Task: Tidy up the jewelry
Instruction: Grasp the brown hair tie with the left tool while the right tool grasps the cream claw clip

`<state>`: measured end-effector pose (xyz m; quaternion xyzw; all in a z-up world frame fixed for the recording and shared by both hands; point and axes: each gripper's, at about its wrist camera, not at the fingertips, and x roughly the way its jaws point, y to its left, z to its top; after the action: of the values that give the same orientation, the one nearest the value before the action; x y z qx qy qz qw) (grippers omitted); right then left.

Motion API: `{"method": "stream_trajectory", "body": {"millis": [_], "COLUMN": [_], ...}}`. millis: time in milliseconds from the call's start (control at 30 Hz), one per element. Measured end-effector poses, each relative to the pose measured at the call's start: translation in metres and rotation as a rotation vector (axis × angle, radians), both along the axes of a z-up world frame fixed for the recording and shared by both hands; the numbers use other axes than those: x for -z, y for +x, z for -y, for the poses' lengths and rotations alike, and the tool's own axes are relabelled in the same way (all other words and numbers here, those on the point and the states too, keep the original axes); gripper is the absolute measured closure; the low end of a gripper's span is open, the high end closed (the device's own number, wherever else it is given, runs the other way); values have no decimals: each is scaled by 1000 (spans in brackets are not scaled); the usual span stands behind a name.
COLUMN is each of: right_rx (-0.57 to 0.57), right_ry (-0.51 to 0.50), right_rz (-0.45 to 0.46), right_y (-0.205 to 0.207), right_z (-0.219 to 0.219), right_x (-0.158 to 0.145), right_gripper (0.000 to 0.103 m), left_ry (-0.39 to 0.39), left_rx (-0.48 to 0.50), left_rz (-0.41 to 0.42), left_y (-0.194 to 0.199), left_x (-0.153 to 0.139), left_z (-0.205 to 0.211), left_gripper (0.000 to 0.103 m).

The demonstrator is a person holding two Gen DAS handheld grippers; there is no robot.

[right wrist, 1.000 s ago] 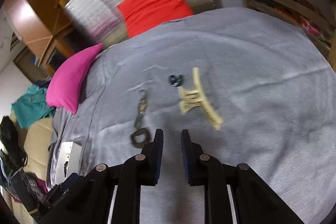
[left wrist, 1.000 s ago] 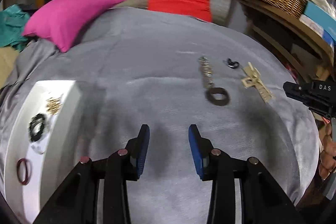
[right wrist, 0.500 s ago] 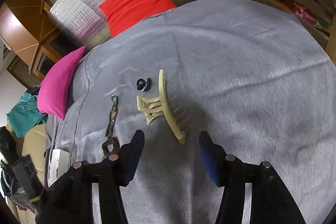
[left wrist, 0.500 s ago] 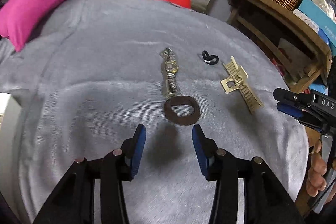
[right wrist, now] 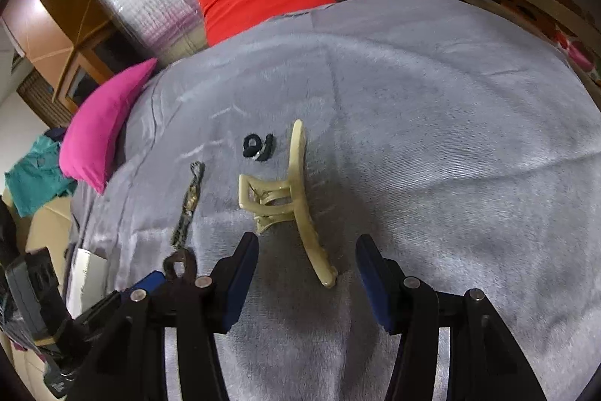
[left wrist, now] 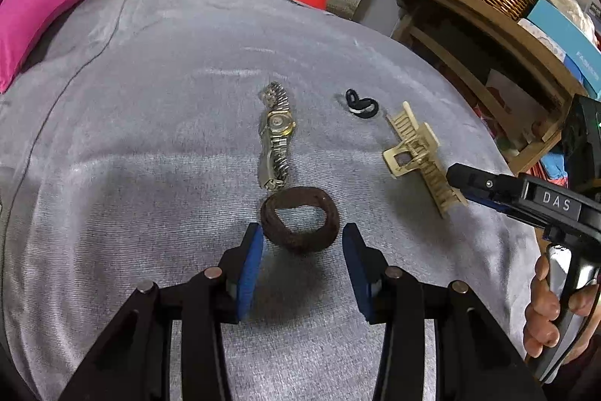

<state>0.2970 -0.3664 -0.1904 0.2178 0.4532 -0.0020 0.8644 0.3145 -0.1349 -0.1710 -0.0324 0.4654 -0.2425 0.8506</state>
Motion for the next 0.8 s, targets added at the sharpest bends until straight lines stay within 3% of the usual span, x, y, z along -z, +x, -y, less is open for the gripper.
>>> {"method": "stream_trajectory", "body": {"millis": [167, 267, 367, 433, 600, 800], "right_rx": [7, 2, -6, -11, -5, -7], "right_ry": [-21, -25, -43, -53, -63, -49], "right_rz": [-6, -25, -43, -34, -20, -6], "right_y": [9, 16, 19, 18, 15, 7], "right_z": [0, -2, -5, -6, -6, -4], "right_x": [7, 14, 19, 18, 14, 8], "right_gripper": [50, 61, 68, 81, 89, 90], "left_ry": [-16, -16, -18, -26, -27, -78], "left_rx": [23, 38, 39, 40, 49, 23], "left_rz": [9, 10, 18, 15, 9, -12], "left_y": [1, 0, 0, 0, 1, 4], "left_x": [1, 2, 3, 3, 5, 10], "left_z": [6, 10, 12, 13, 18, 14], "left_gripper": [61, 75, 79, 79, 79, 80]}}
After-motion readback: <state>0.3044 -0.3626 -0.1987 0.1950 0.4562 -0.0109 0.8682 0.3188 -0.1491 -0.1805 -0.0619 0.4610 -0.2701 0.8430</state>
